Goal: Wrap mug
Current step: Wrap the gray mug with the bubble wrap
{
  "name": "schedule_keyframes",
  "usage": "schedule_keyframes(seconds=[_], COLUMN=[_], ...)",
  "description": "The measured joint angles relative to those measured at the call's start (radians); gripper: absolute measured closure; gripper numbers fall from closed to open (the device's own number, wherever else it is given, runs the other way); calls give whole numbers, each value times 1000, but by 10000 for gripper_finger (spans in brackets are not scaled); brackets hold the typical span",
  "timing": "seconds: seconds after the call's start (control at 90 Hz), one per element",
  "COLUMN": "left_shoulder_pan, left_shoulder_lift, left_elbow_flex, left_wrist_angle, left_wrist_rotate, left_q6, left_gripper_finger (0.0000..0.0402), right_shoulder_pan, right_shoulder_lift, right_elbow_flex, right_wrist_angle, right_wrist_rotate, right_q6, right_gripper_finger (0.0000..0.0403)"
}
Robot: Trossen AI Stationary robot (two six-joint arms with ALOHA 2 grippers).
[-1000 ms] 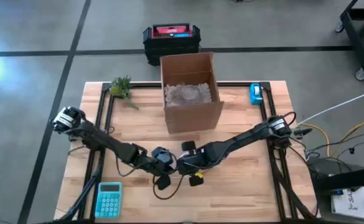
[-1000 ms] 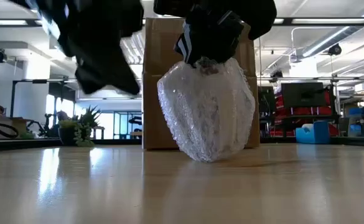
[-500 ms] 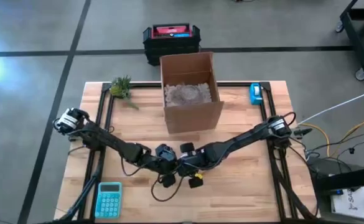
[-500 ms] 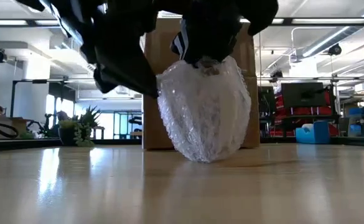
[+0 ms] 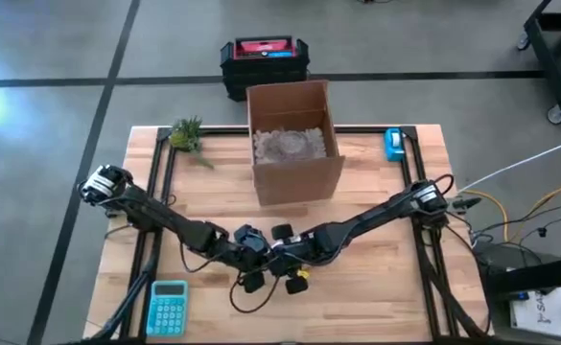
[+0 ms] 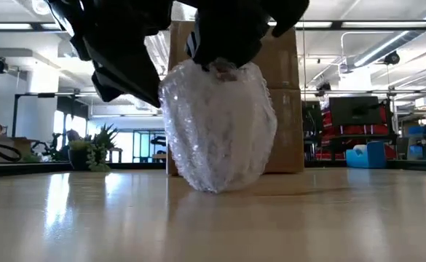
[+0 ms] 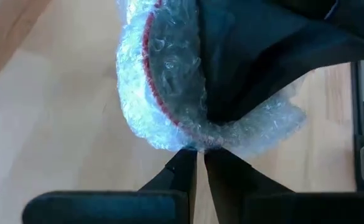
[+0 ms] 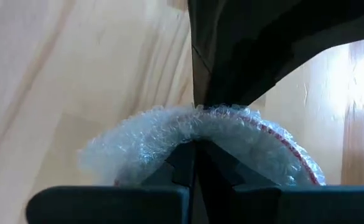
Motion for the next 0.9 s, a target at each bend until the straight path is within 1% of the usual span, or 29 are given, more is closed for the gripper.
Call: schedule_keyframes(seconds=[0.156,0.311,0.444,0.556,0.667,0.811,0.9], left_shoulder_pan=[-3,-16,-19,-21,-22,-22,-23], left_shoulder_lift=[-41,-83,-113,-134,-146,-127,-100], left_elbow_flex=[4,8,13,12,12,9,9], left_wrist_angle=[-71,-119,-91,-100,-100,-50,1], left_wrist_rotate=[37,33,18,-18,-39,-87,-93], left_q6=[-62,-96,-91,-81,-77,-49,-25], left_gripper_finger=[380,380,380,380,380,380,380], right_shoulder_pan=[-4,-9,-11,-14,-21,-35,-38], right_shoulder_lift=[2,1,-34,-91,-143,-152,-128], right_elbow_flex=[2,5,4,4,5,5,6], right_wrist_angle=[42,43,-7,-44,-137,-216,-211], right_wrist_rotate=[0,2,5,7,8,8,10], right_q6=[-2,-7,-11,-11,1,65,107], right_gripper_finger=[400,400,400,400,400,400,400])
